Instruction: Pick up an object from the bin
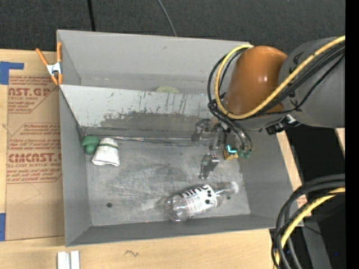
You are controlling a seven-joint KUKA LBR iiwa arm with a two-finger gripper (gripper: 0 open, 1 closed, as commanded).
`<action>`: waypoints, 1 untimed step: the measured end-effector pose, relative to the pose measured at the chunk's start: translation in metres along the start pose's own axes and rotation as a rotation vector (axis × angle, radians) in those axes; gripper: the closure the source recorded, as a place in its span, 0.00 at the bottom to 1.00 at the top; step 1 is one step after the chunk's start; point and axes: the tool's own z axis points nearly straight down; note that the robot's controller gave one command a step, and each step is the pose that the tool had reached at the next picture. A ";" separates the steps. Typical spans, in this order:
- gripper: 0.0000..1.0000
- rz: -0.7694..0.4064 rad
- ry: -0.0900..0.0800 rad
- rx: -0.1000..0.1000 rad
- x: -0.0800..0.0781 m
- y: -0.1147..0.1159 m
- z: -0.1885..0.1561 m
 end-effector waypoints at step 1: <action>0.00 0.000 -0.008 0.000 -0.002 0.000 -0.004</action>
Offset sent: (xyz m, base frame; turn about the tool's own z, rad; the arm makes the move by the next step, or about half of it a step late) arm -0.0333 0.0506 -0.0368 -0.1280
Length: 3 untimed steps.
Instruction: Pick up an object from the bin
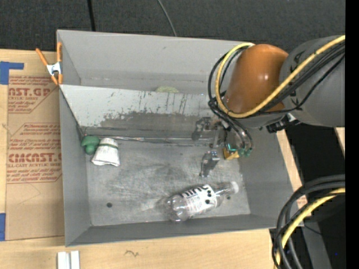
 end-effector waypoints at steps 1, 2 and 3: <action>0.00 -0.074 -0.001 0.001 0.020 0.029 0.024; 0.00 -0.150 -0.014 0.000 0.023 0.067 0.075; 0.00 -0.190 0.014 -0.001 0.044 0.074 0.059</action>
Offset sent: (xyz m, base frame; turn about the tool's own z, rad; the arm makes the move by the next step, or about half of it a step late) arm -0.0277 0.0763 -0.0909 -0.1659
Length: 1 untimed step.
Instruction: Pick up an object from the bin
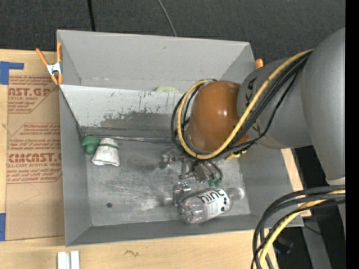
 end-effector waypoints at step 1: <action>0.00 0.011 -0.027 0.000 0.006 -0.035 -0.011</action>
Offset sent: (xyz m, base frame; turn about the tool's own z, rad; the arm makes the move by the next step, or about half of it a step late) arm -0.0212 -0.0504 0.0269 -0.0719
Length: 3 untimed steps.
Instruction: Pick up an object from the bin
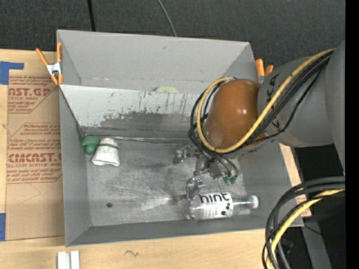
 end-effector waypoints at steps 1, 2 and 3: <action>0.00 -0.008 -0.028 0.005 0.006 -0.035 0.005; 0.00 -0.107 -0.050 0.008 0.019 -0.062 0.005; 0.00 -0.279 -0.025 0.012 0.011 -0.098 0.011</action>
Offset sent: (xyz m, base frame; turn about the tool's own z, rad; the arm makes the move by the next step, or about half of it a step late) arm -0.0360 -0.1130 -0.0224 -0.1623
